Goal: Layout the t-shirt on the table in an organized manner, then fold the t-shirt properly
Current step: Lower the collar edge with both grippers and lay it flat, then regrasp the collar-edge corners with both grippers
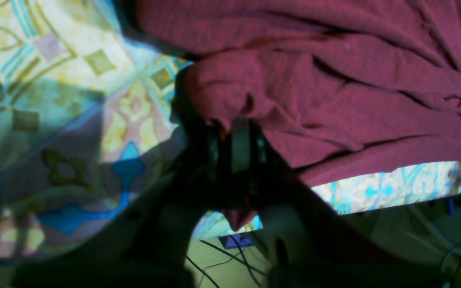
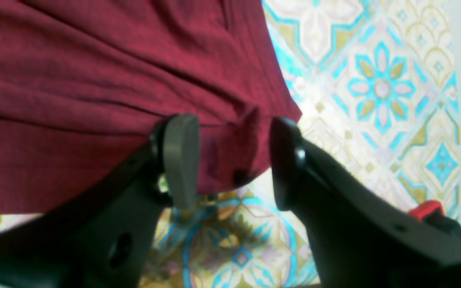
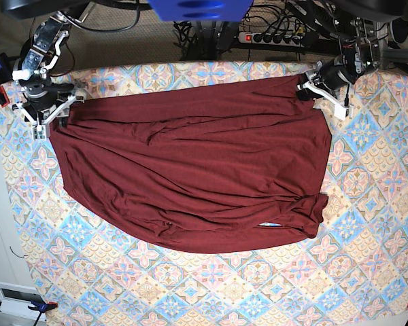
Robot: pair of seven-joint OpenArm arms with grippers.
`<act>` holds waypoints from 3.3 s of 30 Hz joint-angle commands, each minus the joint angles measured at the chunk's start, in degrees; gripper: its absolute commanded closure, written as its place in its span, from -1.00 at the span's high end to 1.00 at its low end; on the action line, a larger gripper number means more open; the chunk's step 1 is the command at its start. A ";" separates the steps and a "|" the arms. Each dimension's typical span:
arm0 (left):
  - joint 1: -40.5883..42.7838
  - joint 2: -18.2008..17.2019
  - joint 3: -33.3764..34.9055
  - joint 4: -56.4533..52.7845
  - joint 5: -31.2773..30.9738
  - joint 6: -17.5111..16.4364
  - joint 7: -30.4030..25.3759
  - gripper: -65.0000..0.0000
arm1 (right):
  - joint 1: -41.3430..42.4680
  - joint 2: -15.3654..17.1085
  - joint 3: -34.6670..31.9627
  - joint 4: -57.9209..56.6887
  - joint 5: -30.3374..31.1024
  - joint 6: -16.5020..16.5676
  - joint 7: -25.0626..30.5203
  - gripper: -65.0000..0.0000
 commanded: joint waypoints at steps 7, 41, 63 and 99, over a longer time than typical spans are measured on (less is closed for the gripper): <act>2.98 -0.59 -7.96 11.22 -0.10 -0.12 0.49 -1.00 | 0.43 0.86 0.22 1.07 0.49 -0.13 1.07 -0.16; -18.12 1.17 -11.30 -8.73 0.43 0.49 0.85 -0.17 | 0.52 0.86 -2.42 1.16 0.40 -0.13 0.71 -0.16; -16.01 1.61 -6.82 -9.00 0.43 -0.04 0.76 0.50 | 0.43 0.86 -2.33 1.07 0.49 -0.13 0.89 -0.16; -16.19 0.73 -5.24 -8.82 -0.01 -0.04 0.76 -1.00 | 4.03 1.21 1.01 -12.38 15.26 -0.22 -3.33 0.02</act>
